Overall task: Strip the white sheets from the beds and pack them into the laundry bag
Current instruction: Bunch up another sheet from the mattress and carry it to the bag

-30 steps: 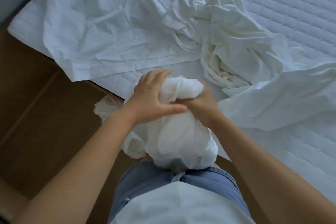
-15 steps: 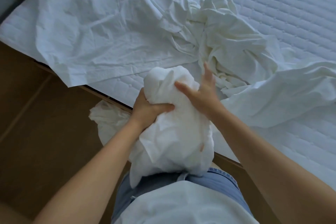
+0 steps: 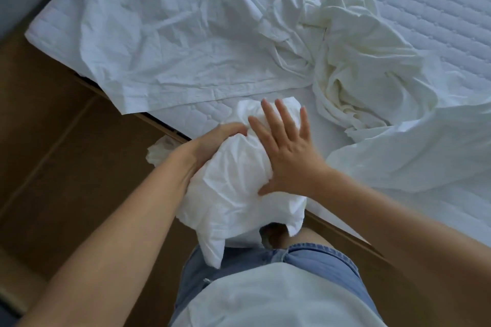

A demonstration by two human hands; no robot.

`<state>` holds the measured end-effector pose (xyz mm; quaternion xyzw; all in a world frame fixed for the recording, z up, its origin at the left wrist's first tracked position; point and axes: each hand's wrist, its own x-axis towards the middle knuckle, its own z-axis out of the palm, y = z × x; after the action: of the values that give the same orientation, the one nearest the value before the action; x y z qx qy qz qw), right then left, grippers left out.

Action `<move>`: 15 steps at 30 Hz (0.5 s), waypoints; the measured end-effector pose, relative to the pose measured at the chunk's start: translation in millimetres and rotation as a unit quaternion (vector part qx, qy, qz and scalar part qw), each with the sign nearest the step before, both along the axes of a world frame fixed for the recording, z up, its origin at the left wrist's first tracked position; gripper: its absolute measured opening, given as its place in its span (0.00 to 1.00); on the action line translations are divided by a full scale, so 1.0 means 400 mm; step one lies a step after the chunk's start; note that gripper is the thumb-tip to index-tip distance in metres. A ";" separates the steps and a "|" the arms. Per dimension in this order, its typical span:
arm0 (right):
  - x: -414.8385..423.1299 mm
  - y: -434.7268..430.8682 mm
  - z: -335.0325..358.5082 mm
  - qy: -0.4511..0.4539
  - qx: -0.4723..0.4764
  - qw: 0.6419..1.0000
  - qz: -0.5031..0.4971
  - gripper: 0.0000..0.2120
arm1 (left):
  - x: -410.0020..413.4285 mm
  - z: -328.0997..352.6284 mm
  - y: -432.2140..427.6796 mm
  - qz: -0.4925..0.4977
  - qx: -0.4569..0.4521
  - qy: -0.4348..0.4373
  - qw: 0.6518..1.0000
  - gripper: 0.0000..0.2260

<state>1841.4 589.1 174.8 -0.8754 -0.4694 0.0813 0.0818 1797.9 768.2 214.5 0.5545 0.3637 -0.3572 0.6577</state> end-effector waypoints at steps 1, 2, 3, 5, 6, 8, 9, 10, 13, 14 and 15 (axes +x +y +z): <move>0.002 0.008 -0.008 -0.041 0.060 0.997 0.005 0.57 | -0.001 0.006 0.002 -0.003 -0.005 0.000 1.000 0.18; 0.011 0.018 -0.017 -0.079 0.123 0.989 0.015 0.48 | -0.001 0.010 0.004 -0.007 -0.004 -0.005 1.000 0.20; 0.024 0.026 -0.019 -0.095 0.166 0.981 0.022 0.39 | -0.001 0.011 0.005 -0.014 0.003 -0.012 1.000 0.21; 0.045 0.036 -0.022 -0.070 0.196 0.978 0.022 0.27 | -0.006 0.014 0.013 -0.038 0.045 -0.028 0.998 0.20; 0.049 0.039 -0.021 -0.040 0.194 0.980 0.010 0.23 | -0.008 0.018 0.017 -0.053 0.068 -0.039 0.996 0.19; 0.048 0.048 -0.003 0.056 0.161 0.984 -0.050 0.23 | -0.014 0.023 0.024 -0.076 0.093 -0.076 0.990 0.20; 0.046 0.053 0.003 0.110 0.140 0.980 -0.087 0.23 | -0.018 0.027 0.025 -0.084 0.098 -0.096 0.987 0.22; 0.048 0.054 0.005 0.151 0.116 0.975 -0.119 0.21 | -0.025 0.032 0.024 -0.093 0.113 -0.116 0.982 0.24; 0.053 0.057 0.016 0.262 0.110 0.935 -0.211 0.12 | -0.054 0.031 0.032 -0.164 0.286 -0.181 0.926 0.50; 0.057 0.058 0.017 0.331 0.154 0.896 -0.252 0.12 | -0.070 0.029 0.035 -0.183 0.322 -0.219 0.903 0.56; 0.060 0.063 0.022 0.414 0.212 0.836 -0.290 0.09 | -0.087 0.029 0.035 -0.193 0.334 -0.263 0.884 0.60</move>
<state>1865.6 614.3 183.8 -0.8175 -0.1217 0.3068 0.4720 1763.0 782.3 226.1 0.8740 0.1612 -0.1754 0.4235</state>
